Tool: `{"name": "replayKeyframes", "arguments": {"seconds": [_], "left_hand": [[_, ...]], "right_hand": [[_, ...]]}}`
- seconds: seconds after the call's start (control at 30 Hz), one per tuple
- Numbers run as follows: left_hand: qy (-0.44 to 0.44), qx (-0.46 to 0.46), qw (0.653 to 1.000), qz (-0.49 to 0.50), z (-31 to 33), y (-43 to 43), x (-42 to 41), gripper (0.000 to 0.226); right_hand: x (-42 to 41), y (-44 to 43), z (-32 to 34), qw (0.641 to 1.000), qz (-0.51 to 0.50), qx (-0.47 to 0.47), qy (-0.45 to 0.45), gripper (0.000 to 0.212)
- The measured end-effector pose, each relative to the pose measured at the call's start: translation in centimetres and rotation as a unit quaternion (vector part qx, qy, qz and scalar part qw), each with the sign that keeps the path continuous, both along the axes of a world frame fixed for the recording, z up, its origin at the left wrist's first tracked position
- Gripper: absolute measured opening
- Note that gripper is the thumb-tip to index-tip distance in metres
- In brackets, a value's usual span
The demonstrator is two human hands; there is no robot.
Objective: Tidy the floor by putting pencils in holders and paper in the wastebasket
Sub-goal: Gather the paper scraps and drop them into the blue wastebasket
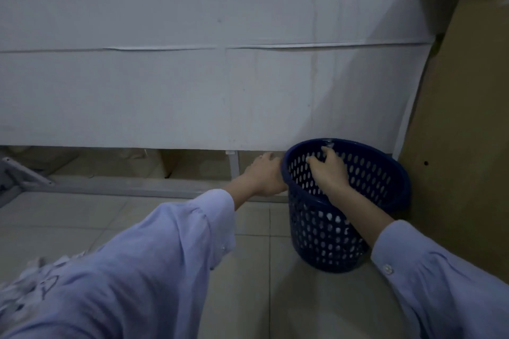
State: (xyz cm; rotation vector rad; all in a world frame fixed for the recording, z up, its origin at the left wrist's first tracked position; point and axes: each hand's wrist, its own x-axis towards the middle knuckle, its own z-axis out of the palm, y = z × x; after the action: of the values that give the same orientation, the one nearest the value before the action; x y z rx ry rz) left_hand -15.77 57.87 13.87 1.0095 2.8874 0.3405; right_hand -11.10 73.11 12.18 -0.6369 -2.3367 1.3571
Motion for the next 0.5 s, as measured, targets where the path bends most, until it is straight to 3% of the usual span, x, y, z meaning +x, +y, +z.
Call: {"name": "replayKeyframes", "arguments": {"seconds": [0.07,0.13,0.5], "left_hand": [[0.007,-0.02,0.999,0.032,0.5,-3.5,0.0,0.068],[0.005,-0.036,0.997,0.061,0.7,-7.3,0.1,0.066],[-0.052,-0.028,0.98,0.192,-2.3,-29.3,4.1,0.059]], "right_hand": [[0.2,-2.4,-0.3,0.993,0.038,0.111,0.018,0.059],[0.4,-5.1,-0.6,0.984,0.08,0.158,0.017,0.057],[0.9,-22.2,-3.2,0.938,0.287,0.19,-0.041,0.056]]}}
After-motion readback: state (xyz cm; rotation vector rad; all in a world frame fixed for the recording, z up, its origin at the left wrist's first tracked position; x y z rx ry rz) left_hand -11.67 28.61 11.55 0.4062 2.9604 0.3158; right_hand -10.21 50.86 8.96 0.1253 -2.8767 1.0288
